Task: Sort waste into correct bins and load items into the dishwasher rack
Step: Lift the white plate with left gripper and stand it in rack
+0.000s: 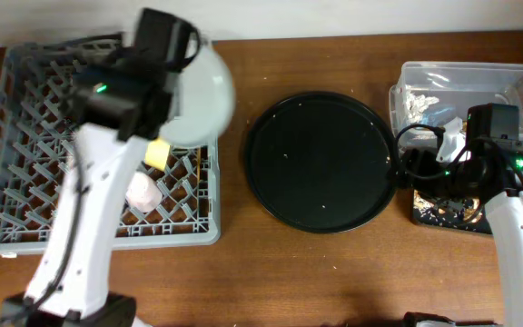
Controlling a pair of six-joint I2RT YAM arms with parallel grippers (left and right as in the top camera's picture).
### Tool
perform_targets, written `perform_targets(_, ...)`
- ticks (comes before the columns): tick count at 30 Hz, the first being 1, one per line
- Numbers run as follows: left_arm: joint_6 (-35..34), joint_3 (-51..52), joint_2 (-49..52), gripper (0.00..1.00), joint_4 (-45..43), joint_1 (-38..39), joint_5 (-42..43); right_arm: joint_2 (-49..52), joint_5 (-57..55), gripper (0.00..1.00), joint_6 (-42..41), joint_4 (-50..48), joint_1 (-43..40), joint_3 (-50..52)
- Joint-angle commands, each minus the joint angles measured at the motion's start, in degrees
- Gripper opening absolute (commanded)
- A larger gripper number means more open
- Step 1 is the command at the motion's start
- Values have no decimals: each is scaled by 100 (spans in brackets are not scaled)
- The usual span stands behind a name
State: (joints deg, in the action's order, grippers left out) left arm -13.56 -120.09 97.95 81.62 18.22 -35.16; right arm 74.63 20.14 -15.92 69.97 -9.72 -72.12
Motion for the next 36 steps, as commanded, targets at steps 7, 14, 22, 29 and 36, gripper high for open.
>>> perform_targets(7,129,1853,232,0,-1543,-841,-3473,0,-92,75,66,-9,-39,-15)
perform_targets(14,129,2734,243,0,-2813,-1191,-3644,0,-92,75,66,-11,-39,-15)
perform_targets(22,428,3204,566,0,-3668,-1508,-3552,0,-90,75,63,-9,-39,-15)
perform_targets(29,426,3198,634,78,-3506,-1486,-2118,0,-92,74,203,-79,-37,-15)
perform_targets(36,422,3176,-1637,99,-2575,-1449,2149,-625,1172,86,1858,-595,72,-22)
